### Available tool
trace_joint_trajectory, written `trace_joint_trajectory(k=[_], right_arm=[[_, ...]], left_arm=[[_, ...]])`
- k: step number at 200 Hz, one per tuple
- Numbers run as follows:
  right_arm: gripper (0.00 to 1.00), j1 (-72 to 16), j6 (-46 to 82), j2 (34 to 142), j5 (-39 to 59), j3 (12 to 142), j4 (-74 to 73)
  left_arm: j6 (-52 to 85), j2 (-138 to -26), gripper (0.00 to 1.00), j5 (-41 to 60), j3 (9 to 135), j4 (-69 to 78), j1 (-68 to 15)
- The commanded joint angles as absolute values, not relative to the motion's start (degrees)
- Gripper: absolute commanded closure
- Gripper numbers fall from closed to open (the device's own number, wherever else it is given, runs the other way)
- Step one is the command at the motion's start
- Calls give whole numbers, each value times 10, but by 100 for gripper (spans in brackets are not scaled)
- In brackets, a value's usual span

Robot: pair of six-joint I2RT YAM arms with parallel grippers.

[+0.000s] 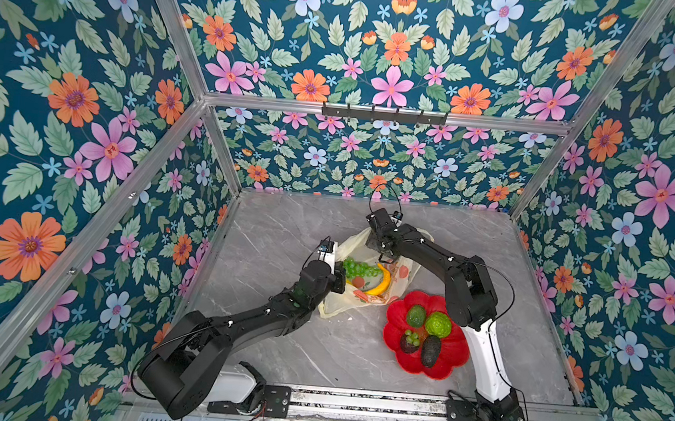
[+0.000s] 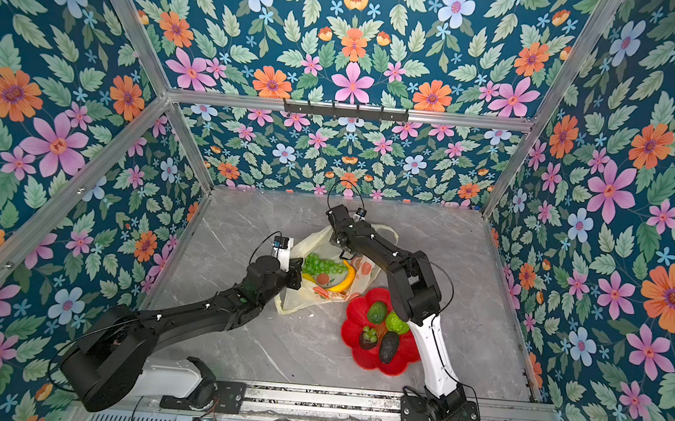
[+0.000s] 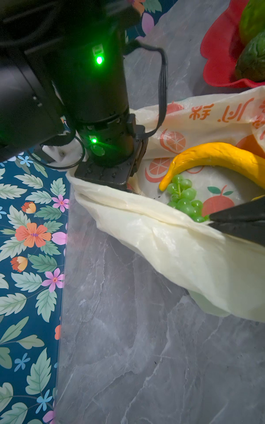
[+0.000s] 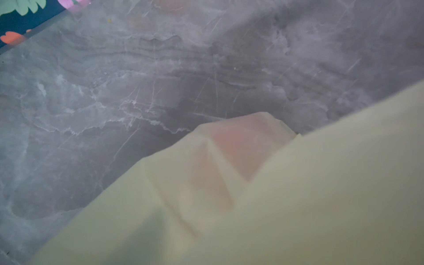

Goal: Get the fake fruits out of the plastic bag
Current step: 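Push the right gripper down into the bag beside the left gripper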

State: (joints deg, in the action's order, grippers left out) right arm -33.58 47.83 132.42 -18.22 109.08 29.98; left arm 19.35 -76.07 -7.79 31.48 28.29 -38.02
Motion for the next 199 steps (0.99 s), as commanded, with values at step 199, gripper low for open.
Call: trace_joint_trajectory(k=[199], right_arm=[[46, -300, 410, 1399, -153, 1191, 313]], left_arm=[[183, -763, 100, -82, 314, 296, -380]])
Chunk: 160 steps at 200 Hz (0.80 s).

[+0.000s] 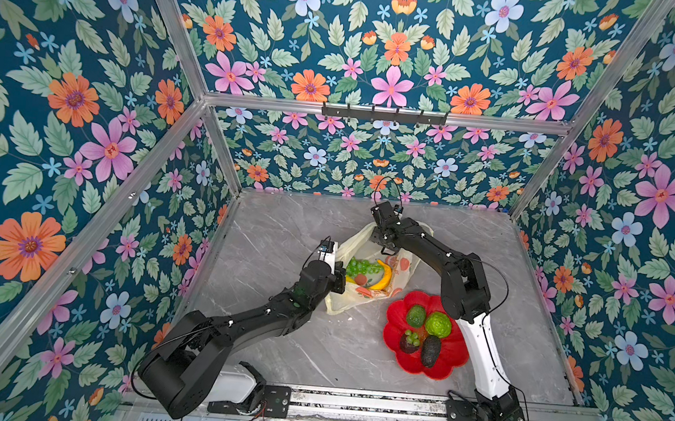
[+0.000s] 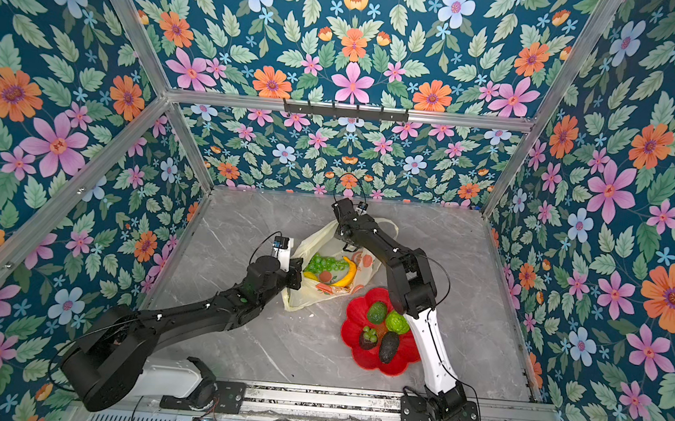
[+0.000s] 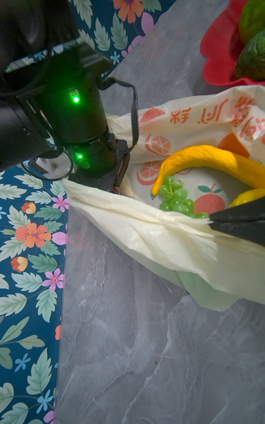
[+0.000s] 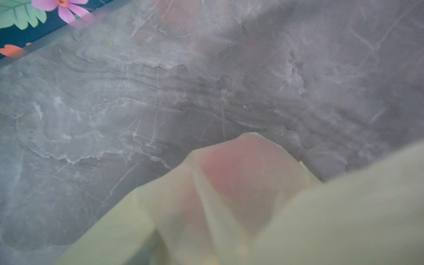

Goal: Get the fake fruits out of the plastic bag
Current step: 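Push the right gripper down into the bag beside the left gripper, then grasp the red wrinkled fruit in the bag with the right gripper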

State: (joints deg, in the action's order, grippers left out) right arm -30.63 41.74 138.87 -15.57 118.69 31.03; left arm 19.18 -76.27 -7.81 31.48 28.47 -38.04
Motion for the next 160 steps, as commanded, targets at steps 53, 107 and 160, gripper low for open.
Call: trace_joint_trajectory(k=[53, 107, 160], right_arm=[[52, -299, 407, 1377, -96, 1162, 293], [55, -319, 379, 1304, -62, 1073, 266], [55, -348, 351, 1232, -30, 986, 266]], left_arm=[[183, -767, 100, -86, 318, 293, -380], [184, -771, 100, -104, 323, 280, -380], [192, -776, 100, -121, 327, 271, -379]])
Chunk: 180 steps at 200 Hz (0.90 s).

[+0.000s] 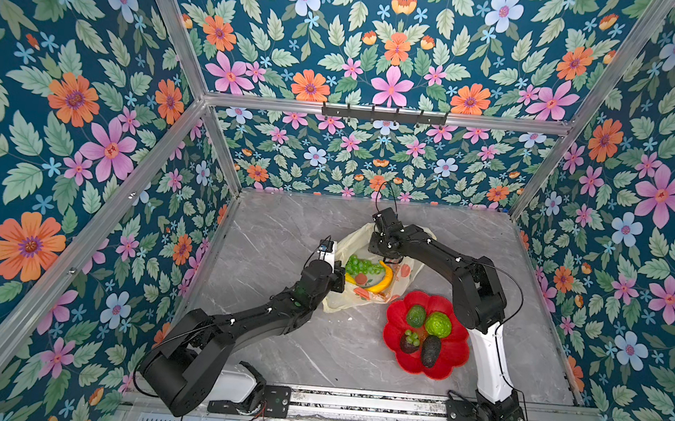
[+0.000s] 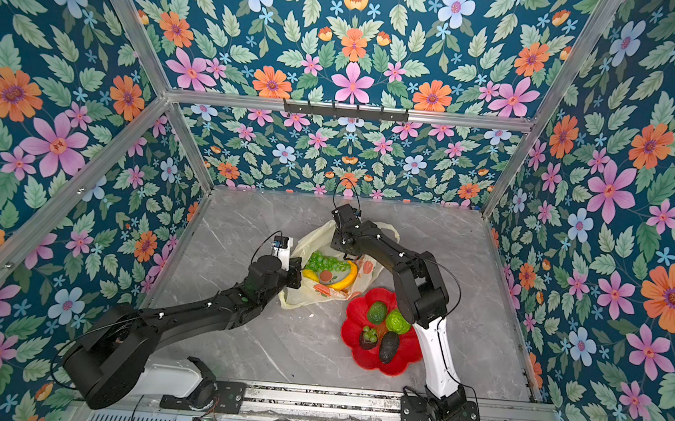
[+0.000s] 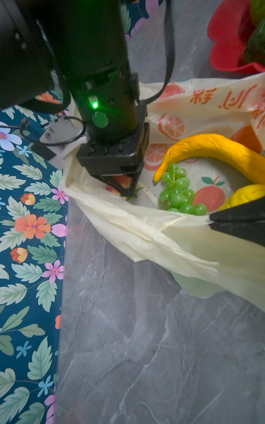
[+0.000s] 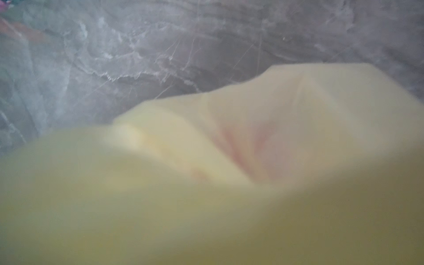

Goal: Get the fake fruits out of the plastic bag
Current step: 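Grasp the red wrinkled fruit in the bag with the right gripper, then carry the red fruit out of the bag over the red plate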

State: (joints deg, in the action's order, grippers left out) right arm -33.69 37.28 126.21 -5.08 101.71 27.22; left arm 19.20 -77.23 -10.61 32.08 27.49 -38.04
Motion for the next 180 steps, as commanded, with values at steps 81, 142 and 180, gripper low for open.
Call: trace_joint_trajectory(k=[81, 142, 180], right_arm=[[56, -387, 330, 1114, 8, 857, 278], [56, -420, 350, 946, -9, 714, 343], [56, -438, 383, 832, -20, 627, 386]], left_arm=[[192, -775, 100, -133, 327, 266, -379], [190, -776, 100, -134, 328, 265, -378], [188, -780, 100, -138, 328, 265, -377]])
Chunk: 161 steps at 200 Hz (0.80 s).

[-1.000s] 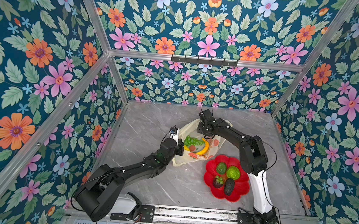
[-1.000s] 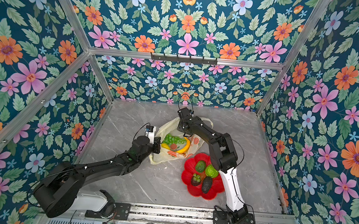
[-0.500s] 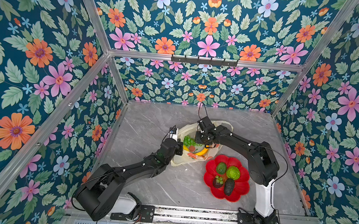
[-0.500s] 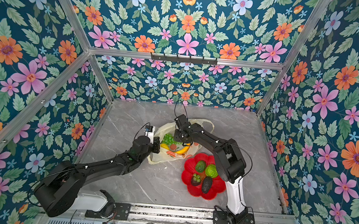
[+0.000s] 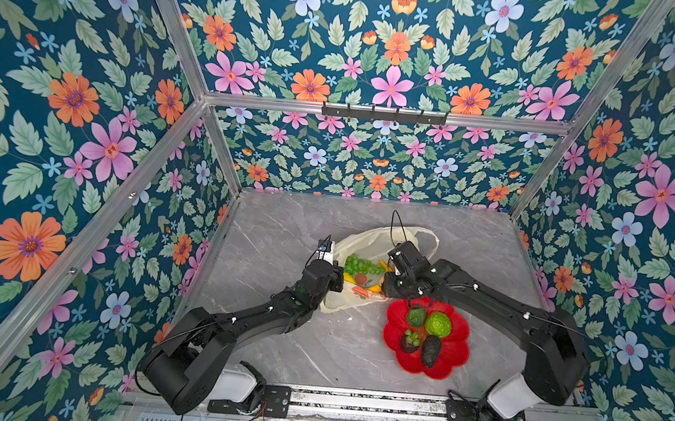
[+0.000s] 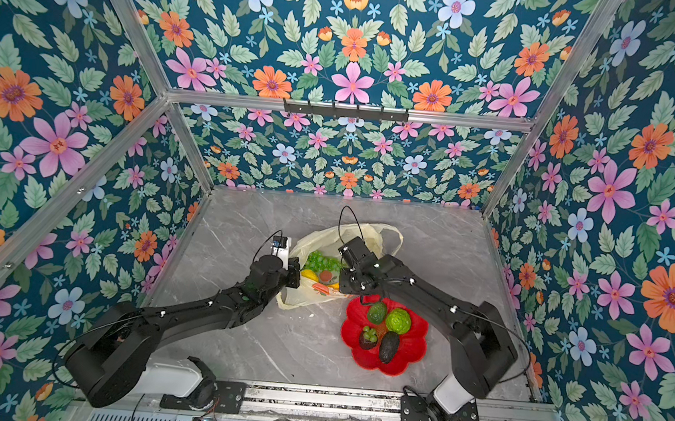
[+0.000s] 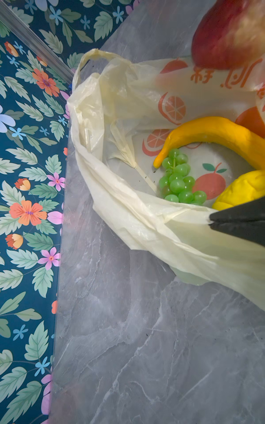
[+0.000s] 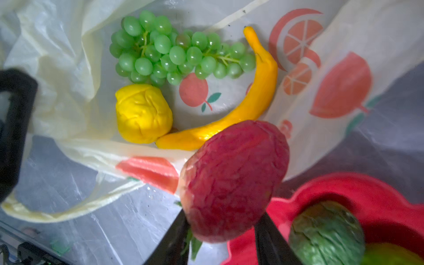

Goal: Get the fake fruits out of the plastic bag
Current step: 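Carry the red fruit out of the bag over the red plate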

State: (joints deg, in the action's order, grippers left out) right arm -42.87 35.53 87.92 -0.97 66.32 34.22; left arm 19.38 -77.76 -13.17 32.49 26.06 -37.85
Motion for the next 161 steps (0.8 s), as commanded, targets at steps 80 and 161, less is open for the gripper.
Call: trace_joint_trajectory(k=[80, 161], right_arm=[[56, -482, 413, 779, -1, 571, 440], [56, -492, 403, 849, 24, 596, 458]], left_arm=[[183, -788, 100, -146, 330, 264, -376], [180, -780, 100, -150, 329, 260, -375]])
